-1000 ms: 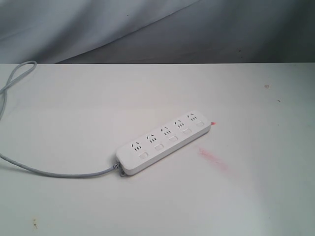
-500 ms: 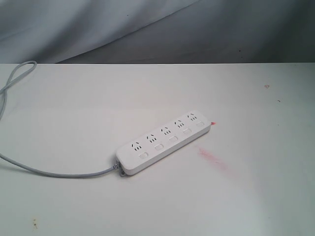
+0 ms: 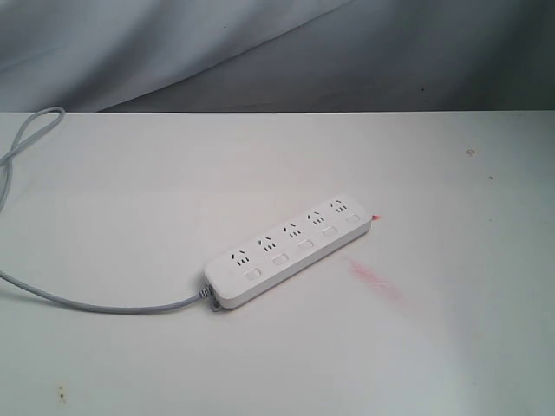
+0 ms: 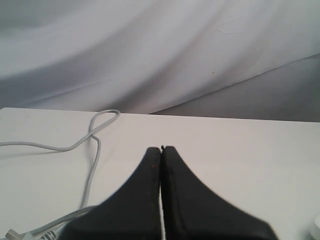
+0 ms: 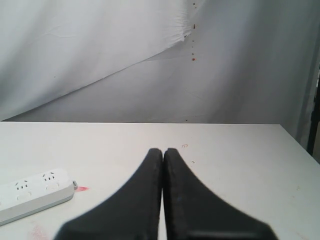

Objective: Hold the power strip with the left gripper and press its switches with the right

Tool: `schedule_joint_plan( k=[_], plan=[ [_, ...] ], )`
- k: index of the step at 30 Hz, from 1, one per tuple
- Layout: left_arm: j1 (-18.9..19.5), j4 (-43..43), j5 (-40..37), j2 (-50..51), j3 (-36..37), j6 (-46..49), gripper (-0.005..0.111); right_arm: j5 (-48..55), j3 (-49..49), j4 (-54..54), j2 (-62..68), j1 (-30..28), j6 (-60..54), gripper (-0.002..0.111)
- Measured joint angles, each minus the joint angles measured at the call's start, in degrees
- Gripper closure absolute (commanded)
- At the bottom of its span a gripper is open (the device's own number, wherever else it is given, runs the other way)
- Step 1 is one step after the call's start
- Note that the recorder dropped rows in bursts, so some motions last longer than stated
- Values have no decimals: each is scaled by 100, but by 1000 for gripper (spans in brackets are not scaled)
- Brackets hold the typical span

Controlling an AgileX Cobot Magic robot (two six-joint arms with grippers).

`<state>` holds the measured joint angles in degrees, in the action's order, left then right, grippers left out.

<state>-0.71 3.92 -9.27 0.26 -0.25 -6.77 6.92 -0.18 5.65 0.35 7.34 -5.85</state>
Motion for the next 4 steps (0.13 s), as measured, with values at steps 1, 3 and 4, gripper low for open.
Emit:
schedule_joint_plan(
  k=[1,3,4],
  plan=[
    [0,0,0,0,0,0,107,0,0,0,0,0,0,108],
    [0,0,0,0,0,0,107,0,0,0,0,0,0,108],
    [0,0,0,0,0,0,107,0,0,0,0,0,0,108]
  ],
)
